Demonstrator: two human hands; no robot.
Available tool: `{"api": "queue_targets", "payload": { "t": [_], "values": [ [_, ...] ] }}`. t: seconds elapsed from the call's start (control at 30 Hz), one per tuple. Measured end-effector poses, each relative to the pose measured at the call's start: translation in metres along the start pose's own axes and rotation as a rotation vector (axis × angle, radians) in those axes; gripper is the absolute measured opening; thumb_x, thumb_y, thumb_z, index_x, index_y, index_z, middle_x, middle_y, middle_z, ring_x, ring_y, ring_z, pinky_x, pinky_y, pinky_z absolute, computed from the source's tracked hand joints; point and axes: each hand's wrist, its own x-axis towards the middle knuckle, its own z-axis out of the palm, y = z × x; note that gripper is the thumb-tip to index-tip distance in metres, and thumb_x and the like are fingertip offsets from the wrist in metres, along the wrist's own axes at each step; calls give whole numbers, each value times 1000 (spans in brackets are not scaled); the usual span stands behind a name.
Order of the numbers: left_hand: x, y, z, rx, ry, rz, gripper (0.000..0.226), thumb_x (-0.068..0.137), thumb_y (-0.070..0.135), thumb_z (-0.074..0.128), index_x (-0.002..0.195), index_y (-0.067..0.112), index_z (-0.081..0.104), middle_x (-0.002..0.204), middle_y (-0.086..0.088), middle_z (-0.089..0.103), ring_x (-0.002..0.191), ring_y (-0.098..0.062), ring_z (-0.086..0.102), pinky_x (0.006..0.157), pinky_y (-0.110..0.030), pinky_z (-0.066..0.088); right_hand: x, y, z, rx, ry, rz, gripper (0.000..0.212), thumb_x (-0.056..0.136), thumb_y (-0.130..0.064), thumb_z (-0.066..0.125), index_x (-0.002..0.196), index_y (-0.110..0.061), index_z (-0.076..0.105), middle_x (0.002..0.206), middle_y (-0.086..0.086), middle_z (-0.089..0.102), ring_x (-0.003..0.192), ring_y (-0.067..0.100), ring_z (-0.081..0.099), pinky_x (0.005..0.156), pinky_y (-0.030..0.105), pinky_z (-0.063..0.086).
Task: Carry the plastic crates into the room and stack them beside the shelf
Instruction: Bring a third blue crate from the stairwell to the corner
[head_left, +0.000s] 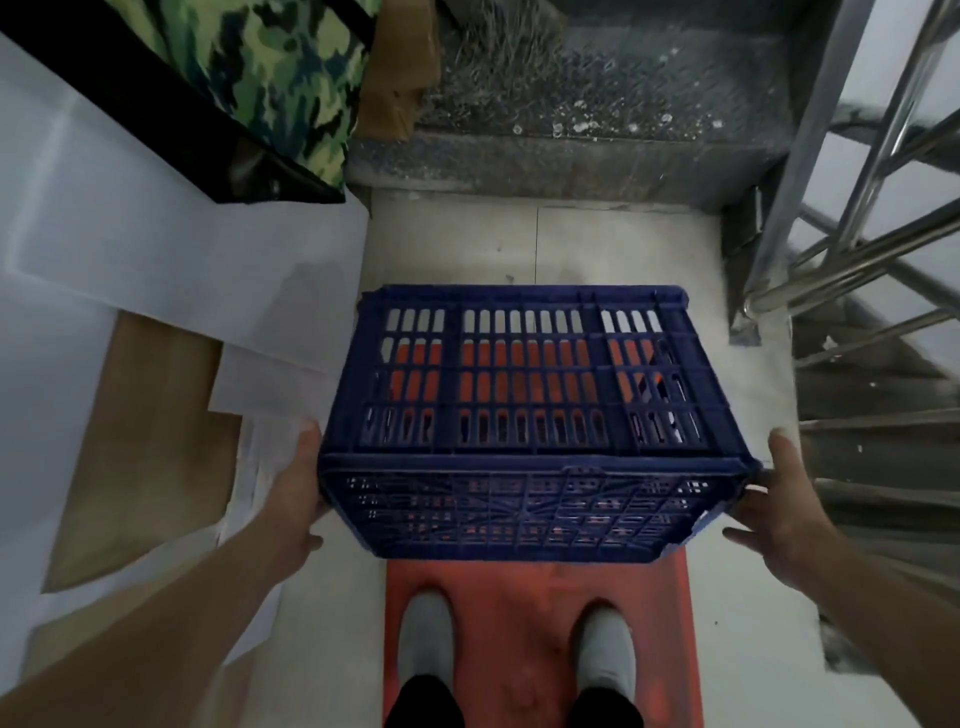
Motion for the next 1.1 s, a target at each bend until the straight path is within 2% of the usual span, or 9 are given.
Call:
{"api": "queue_targets", "payload": {
  "t": [0.1, 0.3, 0.37, 0.53, 0.67, 0.77, 0.9, 1.03, 1.1],
  "values": [
    [-1, -11, -3, 61, -26, -20, 93, 78, 88, 28, 147, 29, 48, 150, -9, 50, 136, -32, 45, 115, -59, 21, -2, 8, -7, -115, -52, 24, 89, 86, -86, 38, 137, -15, 57, 116, 14, 69, 105, 31, 64, 101, 54, 39],
    [1, -22, -3, 194, -48, -76, 115, 60, 89, 51, 153, 24, 39, 152, -8, 47, 132, -35, 47, 112, -55, 28, -2, 15, -5, -414, -149, 23, 150, -1, -105, 53, 127, -27, 60, 123, 8, 66, 115, 36, 58, 98, 54, 36],
    [4, -20, 0, 193, -56, -78, 121, 59, 93, 56, 157, 25, 33, 155, -6, 43, 136, -33, 45, 111, -49, 33, -1, 16, -9, -463, -198, 60, 136, 14, -100, 63, 129, -28, 59, 127, 8, 65, 122, 36, 57, 99, 54, 37],
    [25, -38, 6, 142, -80, -5, 130, 41, 89, 75, 145, 15, 51, 131, -10, 66, 114, -30, 65, 104, -47, 50, 3, 17, 4, -413, -212, 20, 47, 95, -58, 60, 117, -18, 69, 103, 11, 79, 99, 37, 71, 100, 52, 51],
    [20, -38, 20, 173, -80, 13, 93, 66, 70, 80, 135, 10, 60, 118, -9, 70, 100, -28, 69, 80, -37, 59, 11, 34, 18, -375, -185, -26, 63, 79, -67, 74, 114, -15, 72, 95, 9, 80, 94, 35, 73, 89, 45, 54],
    [26, -29, 27, 116, -58, 72, 84, 66, 66, 82, 128, 13, 63, 118, -8, 70, 101, -27, 68, 91, -42, 57, 22, 44, 23, -321, -135, -163, 72, 67, -64, 84, 119, -15, 74, 98, 7, 81, 94, 34, 76, 97, 53, 57],
    [42, -16, 27, 12, 13, 170, 116, 39, 77, 86, 132, 12, 61, 120, -12, 71, 102, -32, 70, 92, -52, 57, 23, 30, 33, -255, -21, -208, 40, 85, -42, 80, 110, -11, 74, 96, 11, 79, 90, 35, 74, 94, 55, 58],
    [23, 5, 31, -14, 91, 202, 120, 54, 83, 75, 142, 8, 46, 127, -10, 62, 109, -31, 65, 96, -51, 54, 11, 14, 31, -243, 92, -238, 80, 62, -73, 71, 113, -11, 68, 99, 10, 75, 91, 35, 71, 90, 52, 59],
    [8, 21, 34, 12, 160, 255, 107, 70, 80, 65, 145, 8, 40, 130, -9, 58, 112, -30, 61, 99, -50, 52, 1, 0, 30, -247, 128, -291, 79, 74, -74, 65, 121, -11, 65, 104, 10, 72, 94, 34, 67, 88, 47, 56]
  ]
}}
